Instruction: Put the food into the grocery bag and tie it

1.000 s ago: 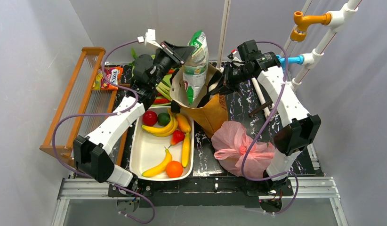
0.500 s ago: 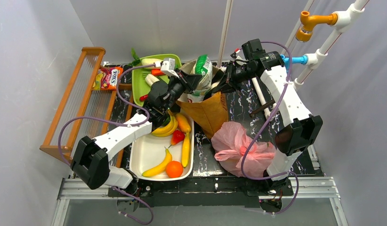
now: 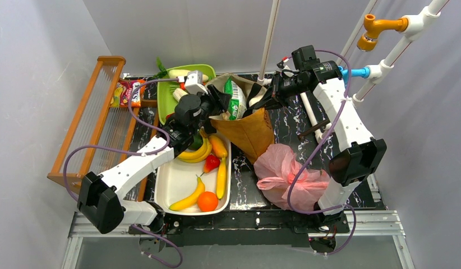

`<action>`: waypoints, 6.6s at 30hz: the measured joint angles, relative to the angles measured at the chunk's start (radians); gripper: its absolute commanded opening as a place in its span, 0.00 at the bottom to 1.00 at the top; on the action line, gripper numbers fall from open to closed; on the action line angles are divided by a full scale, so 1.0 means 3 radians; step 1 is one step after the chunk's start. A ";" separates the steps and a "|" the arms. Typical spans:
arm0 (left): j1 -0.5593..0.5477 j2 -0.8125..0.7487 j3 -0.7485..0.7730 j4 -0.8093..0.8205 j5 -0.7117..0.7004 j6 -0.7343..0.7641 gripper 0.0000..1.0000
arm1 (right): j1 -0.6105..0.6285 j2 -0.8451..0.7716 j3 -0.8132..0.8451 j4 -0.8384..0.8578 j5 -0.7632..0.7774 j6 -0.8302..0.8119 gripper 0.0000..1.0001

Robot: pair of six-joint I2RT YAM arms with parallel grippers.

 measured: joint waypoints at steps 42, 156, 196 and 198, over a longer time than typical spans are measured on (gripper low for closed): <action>0.1044 0.0300 0.1881 -0.2839 -0.1001 0.1048 0.73 | 0.0108 -0.0070 -0.0556 -0.0008 -0.0160 -0.0364 0.43; 0.2120 0.1862 0.2008 -0.2192 -0.1623 0.2813 0.58 | 0.0940 0.0019 0.0127 -0.0922 0.1303 -0.0979 0.01; 0.1788 0.0660 0.1587 -0.2594 -0.1105 0.2065 0.00 | 0.0904 0.0072 0.0169 -0.0975 0.1236 -0.0985 0.01; 0.1732 0.0661 0.1630 -0.2661 -0.1035 0.2003 0.00 | 0.0904 0.0075 0.0225 -0.0987 0.1265 -0.0983 0.01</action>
